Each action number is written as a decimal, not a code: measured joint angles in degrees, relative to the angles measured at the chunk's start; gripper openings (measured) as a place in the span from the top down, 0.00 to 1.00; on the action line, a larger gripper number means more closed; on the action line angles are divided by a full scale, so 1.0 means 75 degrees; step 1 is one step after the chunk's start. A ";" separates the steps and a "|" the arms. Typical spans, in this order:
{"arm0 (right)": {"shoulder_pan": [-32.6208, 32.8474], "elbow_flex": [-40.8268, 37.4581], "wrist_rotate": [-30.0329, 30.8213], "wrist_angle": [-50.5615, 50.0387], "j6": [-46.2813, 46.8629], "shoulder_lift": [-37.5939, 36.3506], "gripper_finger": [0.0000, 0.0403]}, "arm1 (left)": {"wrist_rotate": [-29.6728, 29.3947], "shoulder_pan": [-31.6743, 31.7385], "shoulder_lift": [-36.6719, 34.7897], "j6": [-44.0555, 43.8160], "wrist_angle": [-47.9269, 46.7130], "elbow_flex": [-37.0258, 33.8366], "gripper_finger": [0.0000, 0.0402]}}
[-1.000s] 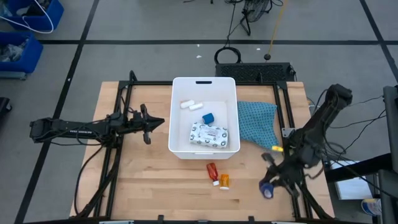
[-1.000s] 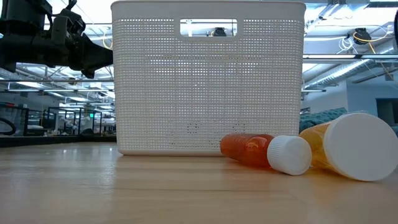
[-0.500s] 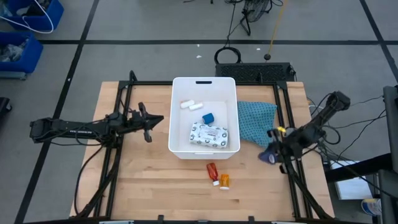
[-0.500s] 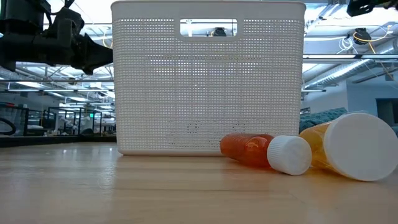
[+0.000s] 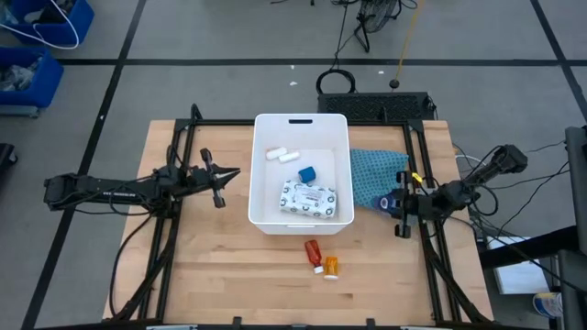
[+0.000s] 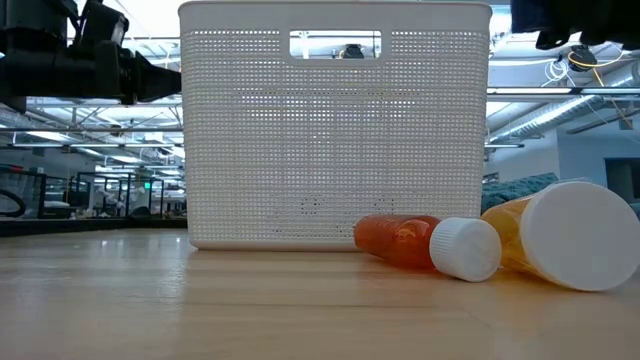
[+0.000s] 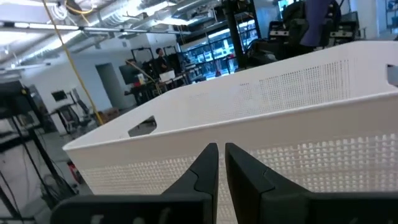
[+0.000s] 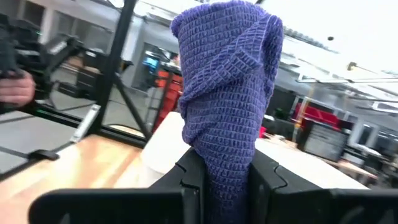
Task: Pick & place medical supplies in basket/bin
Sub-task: Put the dark blue bandage into the white bin
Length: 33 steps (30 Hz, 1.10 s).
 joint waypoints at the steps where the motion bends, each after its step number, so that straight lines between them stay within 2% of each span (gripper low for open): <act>1: -0.0108 0.0004 0.0000 0.0002 -0.0002 0.0024 0.87 | -0.0003 0.0000 -0.0003 0.0073 0.0006 0.0000 0.91; 5: -0.0544 0.0710 0.0000 -0.0662 0.0223 0.0388 0.87 | -0.0022 0.0000 -0.0002 0.0235 0.0006 0.0000 0.91; 9: -0.1175 0.2385 0.0032 -0.2429 0.0378 0.1426 0.88 | -0.0212 0.0000 -0.0003 0.0274 0.0023 0.0000 0.91; 14: -0.2522 0.4709 -0.0099 -0.4346 0.0737 0.3002 0.88 | -0.0414 0.0002 -0.0001 0.0272 0.0148 0.0000 0.91; 17: -0.3521 0.5948 -0.1063 -0.5499 0.0695 0.3974 0.88 | -0.0411 0.0000 0.0000 0.0271 0.0157 0.0000 0.91; 22: -0.4986 0.7782 -0.2874 -0.6536 0.0215 0.5676 0.88 | -0.0411 0.0000 0.0000 0.0271 0.0157 0.0000 0.91; 28: -0.6360 0.9957 -0.4219 -0.8534 -0.0317 0.7759 0.88 | -0.0400 0.0000 0.0000 0.0049 0.0174 0.0000 0.91; 33: -0.6903 1.1577 -0.4957 -0.9970 -0.0520 0.9456 0.88 | -0.0391 0.0001 0.0000 0.0020 0.0172 0.0000 0.91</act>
